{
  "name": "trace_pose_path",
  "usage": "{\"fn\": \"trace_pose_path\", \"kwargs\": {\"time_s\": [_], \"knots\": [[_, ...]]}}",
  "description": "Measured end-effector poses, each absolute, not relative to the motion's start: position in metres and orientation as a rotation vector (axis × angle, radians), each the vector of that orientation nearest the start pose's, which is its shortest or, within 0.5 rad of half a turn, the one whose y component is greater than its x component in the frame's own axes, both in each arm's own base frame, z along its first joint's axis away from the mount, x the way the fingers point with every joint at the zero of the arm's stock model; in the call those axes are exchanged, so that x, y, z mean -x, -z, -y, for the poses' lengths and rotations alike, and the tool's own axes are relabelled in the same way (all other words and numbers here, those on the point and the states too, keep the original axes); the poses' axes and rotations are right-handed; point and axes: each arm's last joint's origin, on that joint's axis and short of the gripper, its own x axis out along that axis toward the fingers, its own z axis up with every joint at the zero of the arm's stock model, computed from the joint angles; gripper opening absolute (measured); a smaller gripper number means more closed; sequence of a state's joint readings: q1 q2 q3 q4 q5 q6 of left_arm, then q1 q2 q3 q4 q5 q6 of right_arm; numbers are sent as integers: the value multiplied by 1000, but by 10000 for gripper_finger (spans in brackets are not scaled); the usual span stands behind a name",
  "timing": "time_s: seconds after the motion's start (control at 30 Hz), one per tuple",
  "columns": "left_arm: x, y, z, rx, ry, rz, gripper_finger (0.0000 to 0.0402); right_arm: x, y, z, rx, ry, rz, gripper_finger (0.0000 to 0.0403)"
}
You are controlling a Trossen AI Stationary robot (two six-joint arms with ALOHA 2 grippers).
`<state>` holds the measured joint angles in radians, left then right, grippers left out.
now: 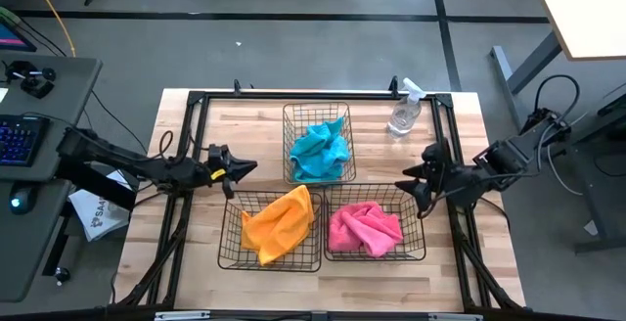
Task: Sort microfiber towel by color & place in baskets
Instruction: Return to Home Position
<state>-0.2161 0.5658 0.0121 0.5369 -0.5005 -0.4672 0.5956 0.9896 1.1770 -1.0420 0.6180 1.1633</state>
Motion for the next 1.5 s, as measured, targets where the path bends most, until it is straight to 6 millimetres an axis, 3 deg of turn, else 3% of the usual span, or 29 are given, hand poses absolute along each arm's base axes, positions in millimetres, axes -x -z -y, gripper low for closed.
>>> {"fn": "trace_pose_path", "kwargs": {"time_s": [0.2,0.37,0.43,0.6,0.73,1.0,1.1,1.2,1.3,1.4,1.5], "knots": [[-126,-169,13,467,-284,76,4,-135,-354,-81,-530,398,-660,158],[-126,-171,13,472,-279,88,13,-123,-343,-76,-428,356,-694,40],[-126,-171,13,472,-278,87,14,-119,-332,-73,-438,298,-659,11],[-126,-170,13,471,-279,84,14,-106,-291,-57,-489,124,-535,19],[-126,-170,13,471,-279,84,14,-89,-266,-35,-490,126,-387,3],[-126,-170,13,470,-280,79,14,-51,-251,-4,-453,175,-58,2],[-126,-170,13,469,-280,77,14,-52,-248,-2,-410,220,-34,1],[-126,-169,13,467,-281,71,14,-59,-248,-5,-394,156,-22,1],[-126,-168,14,462,-279,55,14,-65,-234,-9,-379,84,-65,1],[-126,-166,14,457,-282,43,14,-74,-222,-13,-383,37,12,0],[-126,-166,14,455,-282,37,14,-84,-214,-17,-389,-57,199,0]]}}
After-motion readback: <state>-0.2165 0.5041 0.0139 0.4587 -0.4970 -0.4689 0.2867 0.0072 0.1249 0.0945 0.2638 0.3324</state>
